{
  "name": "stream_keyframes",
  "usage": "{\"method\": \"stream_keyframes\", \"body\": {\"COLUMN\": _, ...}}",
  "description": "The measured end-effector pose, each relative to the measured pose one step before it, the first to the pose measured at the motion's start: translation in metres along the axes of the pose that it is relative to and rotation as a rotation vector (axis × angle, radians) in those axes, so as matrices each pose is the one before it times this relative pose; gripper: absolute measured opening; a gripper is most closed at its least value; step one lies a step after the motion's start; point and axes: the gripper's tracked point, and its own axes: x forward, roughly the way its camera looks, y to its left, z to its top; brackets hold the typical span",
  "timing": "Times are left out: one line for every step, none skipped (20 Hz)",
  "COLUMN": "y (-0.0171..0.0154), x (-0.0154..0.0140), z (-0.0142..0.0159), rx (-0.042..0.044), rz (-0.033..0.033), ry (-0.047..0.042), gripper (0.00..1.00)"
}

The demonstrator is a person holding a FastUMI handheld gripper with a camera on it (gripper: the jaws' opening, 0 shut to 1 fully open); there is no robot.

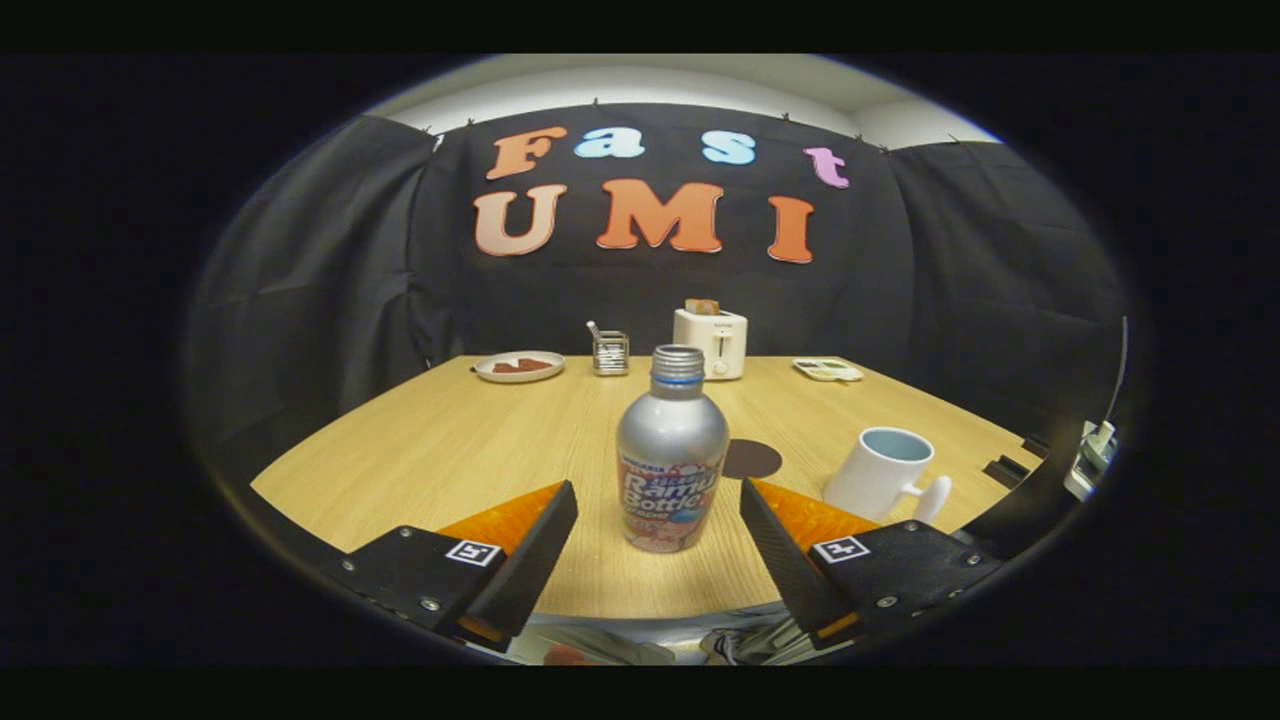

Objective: Take the bottle from table, then pour the juice into the cup, finally place the bottle on the coaster

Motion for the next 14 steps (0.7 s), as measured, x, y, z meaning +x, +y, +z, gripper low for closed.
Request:
{"method": "stream_keyframes", "body": {"y": -0.0005, "x": 0.00234, "z": -0.00786, "rx": -0.00491, "rz": -0.00202, "ry": 0.01698, "gripper": 0.97}}
{"method": "stream_keyframes", "body": {"y": 0.00142, "x": 0.00389, "z": -0.00524, "rx": -0.00279, "rz": 0.00218, "ry": 0.01564, "gripper": 0.97}}
{"method": "stream_keyframes", "body": {"y": 0.00258, "x": 0.00293, "z": -0.00513, "rx": -0.00247, "rz": 0.00389, "ry": 0.01413, "gripper": 0.97}}
{"method": "stream_keyframes", "body": {"y": 0.00124, "x": 0.00298, "z": -0.00323, "rx": -0.00396, "rz": 0.00356, "ry": 0.01273, "gripper": 0.97}}
{"method": "stream_keyframes", "body": {"y": 0.00008, "x": 0.00304, "z": -0.00481, "rx": -0.00534, "rz": 0.00139, "ry": 0.01384, "gripper": 0.97}}
{"method": "stream_keyframes", "body": {"y": 0.00004, "x": 0.00399, "z": -0.0029, "rx": -0.00592, "rz": -0.00078, "ry": 0.01213, "gripper": 0.97}}
{"method": "stream_keyframes", "body": {"y": 0.00032, "x": 0.00276, "z": -0.00218, "rx": -0.00489, "rz": -0.0017, "ry": 0.00896, "gripper": 0.97}}
{"method": "stream_keyframes", "body": {"y": 0.00023, "x": 0.00258, "z": -0.00217, "rx": -0.00306, "rz": -0.00104, "ry": 0.00758, "gripper": 0.97}}
{"method": "stream_keyframes", "body": {"y": 0.0006, "x": 0.00448, "z": -0.00034, "rx": -0.00138, "rz": 0.00007, "ry": 0.00518, "gripper": 0.97}}
{"method": "stream_keyframes", "body": {"y": -0.0011, "x": 0.00253, "z": 0.00078, "rx": 0.00096, "rz": 0.0001, "ry": 0.00469, "gripper": 0.97}}
{"method": "stream_keyframes", "body": {"y": 0.00032, "x": 0.0027, "z": 0.00036, "rx": 0.0025, "rz": 0.0001, "ry": 0.00131, "gripper": 0.97}}
{"method": "stream_keyframes", "body": {"y": -0.00006, "x": 0.00276, "z": 0.00147, "rx": 0.00098, "rz": -0.00047, "ry": -0.00154, "gripper": 0.98}}
{"method": "stream_keyframes", "body": {"y": -0.00066, "x": 0.00125, "z": -0.00136, "rx": 0.00011, "rz": -0.00044, "ry": 0.00309, "gripper": 0.98}}
{"method": "stream_keyframes", "body": {"y": 0.00101, "x": -0.00096, "z": -0.00198, "rx": -0.00041, "rz": 0.00191, "ry": 0.00381, "gripper": 0.97}}
